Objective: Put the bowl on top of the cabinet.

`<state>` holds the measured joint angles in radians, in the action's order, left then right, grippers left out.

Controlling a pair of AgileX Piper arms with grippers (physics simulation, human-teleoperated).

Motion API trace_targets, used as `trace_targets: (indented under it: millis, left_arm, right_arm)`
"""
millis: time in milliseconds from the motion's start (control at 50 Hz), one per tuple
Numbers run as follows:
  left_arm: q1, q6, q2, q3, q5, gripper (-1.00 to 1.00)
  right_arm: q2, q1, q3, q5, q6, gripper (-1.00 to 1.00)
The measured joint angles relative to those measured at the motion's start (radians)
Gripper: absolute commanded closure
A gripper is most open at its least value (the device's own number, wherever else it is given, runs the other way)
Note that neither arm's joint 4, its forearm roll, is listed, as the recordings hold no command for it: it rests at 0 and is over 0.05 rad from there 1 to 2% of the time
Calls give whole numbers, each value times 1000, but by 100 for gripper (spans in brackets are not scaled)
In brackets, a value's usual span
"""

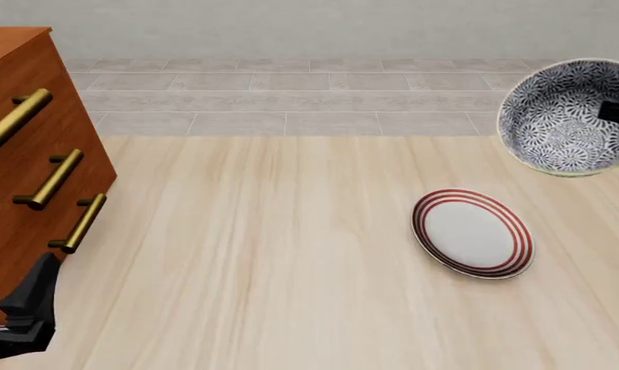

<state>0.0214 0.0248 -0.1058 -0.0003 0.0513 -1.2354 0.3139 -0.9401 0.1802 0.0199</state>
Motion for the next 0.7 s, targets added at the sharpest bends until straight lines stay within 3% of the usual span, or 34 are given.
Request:
trace_targets:
  millis: [700]
  left_arm:
    - [-3, 3, -6, 0, 12, -100]
  right_arm:
    - [64, -227, -18, 19, -13, 100]
